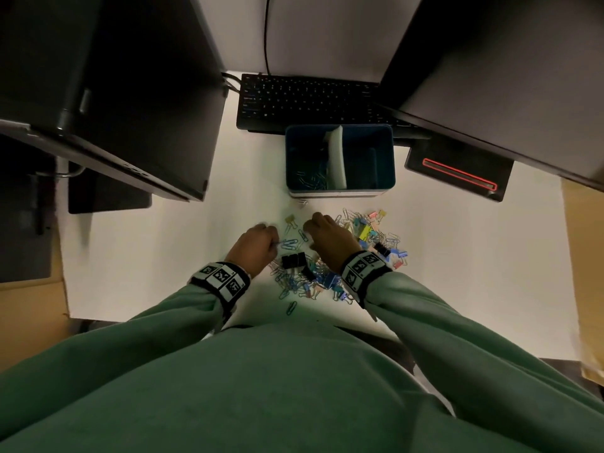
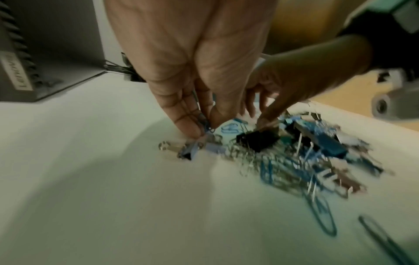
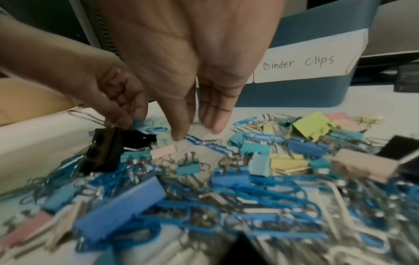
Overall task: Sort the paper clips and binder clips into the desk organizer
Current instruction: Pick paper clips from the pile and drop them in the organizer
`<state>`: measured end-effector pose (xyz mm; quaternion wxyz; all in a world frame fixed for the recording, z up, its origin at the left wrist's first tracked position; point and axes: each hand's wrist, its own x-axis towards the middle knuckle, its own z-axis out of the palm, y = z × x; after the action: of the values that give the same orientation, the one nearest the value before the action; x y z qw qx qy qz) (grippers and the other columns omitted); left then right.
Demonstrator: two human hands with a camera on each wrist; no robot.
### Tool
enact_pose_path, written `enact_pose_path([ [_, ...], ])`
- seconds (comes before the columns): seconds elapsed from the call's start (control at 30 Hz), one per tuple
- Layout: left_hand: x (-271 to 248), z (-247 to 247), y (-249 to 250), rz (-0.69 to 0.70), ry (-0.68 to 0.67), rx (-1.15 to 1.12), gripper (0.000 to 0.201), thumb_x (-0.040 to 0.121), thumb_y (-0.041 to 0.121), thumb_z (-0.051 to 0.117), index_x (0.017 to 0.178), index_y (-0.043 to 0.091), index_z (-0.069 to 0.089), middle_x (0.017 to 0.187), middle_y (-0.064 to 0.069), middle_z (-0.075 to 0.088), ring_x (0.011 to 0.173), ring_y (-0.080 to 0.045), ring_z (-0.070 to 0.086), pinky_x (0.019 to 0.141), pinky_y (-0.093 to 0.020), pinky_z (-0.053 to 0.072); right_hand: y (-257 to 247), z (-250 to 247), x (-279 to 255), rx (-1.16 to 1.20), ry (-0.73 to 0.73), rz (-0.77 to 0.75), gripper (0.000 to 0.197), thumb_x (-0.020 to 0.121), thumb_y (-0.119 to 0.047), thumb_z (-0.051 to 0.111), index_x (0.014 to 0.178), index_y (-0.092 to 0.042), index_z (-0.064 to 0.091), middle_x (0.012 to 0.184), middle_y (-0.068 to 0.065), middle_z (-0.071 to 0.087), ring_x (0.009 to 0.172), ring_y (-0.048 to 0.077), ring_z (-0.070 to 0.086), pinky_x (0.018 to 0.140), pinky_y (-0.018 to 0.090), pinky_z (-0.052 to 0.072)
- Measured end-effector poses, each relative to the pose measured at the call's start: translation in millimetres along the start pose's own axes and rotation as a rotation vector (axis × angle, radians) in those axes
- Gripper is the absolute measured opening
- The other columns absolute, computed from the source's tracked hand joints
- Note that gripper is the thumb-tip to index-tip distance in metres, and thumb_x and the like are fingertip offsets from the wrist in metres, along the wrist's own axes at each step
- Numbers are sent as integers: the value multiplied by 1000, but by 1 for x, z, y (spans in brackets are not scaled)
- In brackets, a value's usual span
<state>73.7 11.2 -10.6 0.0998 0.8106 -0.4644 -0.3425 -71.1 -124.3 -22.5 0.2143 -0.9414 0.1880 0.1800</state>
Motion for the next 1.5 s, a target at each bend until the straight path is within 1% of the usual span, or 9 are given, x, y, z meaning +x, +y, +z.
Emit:
enact_pose_path([
  [0.13, -9, -36, 22, -50, 96, -267, 7, 82, 9, 69, 88, 12, 69, 85, -3, 68, 75, -16, 63, 69, -25, 53, 9, 10, -9, 2, -12, -29, 27, 83, 8, 56, 107, -4, 54, 105, 11, 53, 90, 27, 57, 66, 35, 51],
  [0.3, 23, -94, 77, 81, 270, -408, 15, 86, 18, 68, 102, 18, 69, 92, 8, 69, 81, -2, 63, 76, -10, 48, 17, 11, -16, 233, 11, 69, 9, 92, -5, 50, 94, -7, 59, 94, 8, 56, 81, 27, 61, 71, 41, 53],
  [0.6, 25, -45, 40, 179, 193, -57, 18, 92, 18, 58, 105, 21, 70, 99, -3, 64, 82, -20, 63, 76, -32, 53, 14, -105, 12, 685, 664, 122, 10, 90, -9, 62, 99, -10, 66, 92, 2, 67, 79, 11, 64, 73, 22, 55],
  [0.73, 15, -1, -3, 200, 68, 235, 41, 86, 12, 63, 126, 24, 61, 100, -12, 54, 80, -27, 56, 70, -35, 54, 13, -119, 33, 469, 587, 46, 16, 92, -10, 57, 107, -10, 64, 103, 7, 66, 88, 20, 64, 77, 39, 56],
  [0.83, 11, 1, -32, 168, 107, 290, 59, 85, 17, 64, 139, 30, 46, 93, -11, 46, 70, -22, 46, 62, -33, 48, 0, -97, 13, 352, 574, -114, 17, 96, -12, 52, 108, -10, 64, 106, 7, 64, 89, 21, 64, 75, 33, 55],
  [0.97, 3, -12, -48, 56, 150, 217, 52, 88, 25, 61, 139, 25, 47, 102, -12, 47, 79, -26, 52, 72, -35, 51, 0, -32, 4, 141, 130, -53, 45, 97, -15, 51, 141, -10, 45, 147, 14, 40, 131, 29, 45, 103, 41, 44],
  [1.07, -16, -11, -45, 46, 111, 114, 38, 88, 30, 64, 123, 18, 57, 110, -12, 54, 94, -29, 60, 81, -36, 52, 7, -1, 12, 51, 2, -73, 58, 95, -14, 54, 148, -6, 30, 155, 18, 25, 142, 33, 26, 115, 42, 31],
  [1.23, -41, 10, -52, 2, -13, 86, 40, 83, 17, 69, 120, 18, 52, 118, -10, 49, 105, -30, 56, 85, -38, 52, 0, 18, 8, 61, 5, -210, 58, 81, 4, 65, 135, -3, 48, 138, 16, 46, 128, 31, 43, 91, 43, 54],
  [1.5, -31, 19, -31, 88, 96, 120, 28, 79, 27, 73, 99, 12, 59, 92, -7, 54, 78, -28, 55, 68, -33, 45, -12, 11, 21, 127, -16, -203, 45, 85, -8, 64, 128, -6, 51, 125, 13, 47, 111, 27, 47, 81, 41, 52],
])
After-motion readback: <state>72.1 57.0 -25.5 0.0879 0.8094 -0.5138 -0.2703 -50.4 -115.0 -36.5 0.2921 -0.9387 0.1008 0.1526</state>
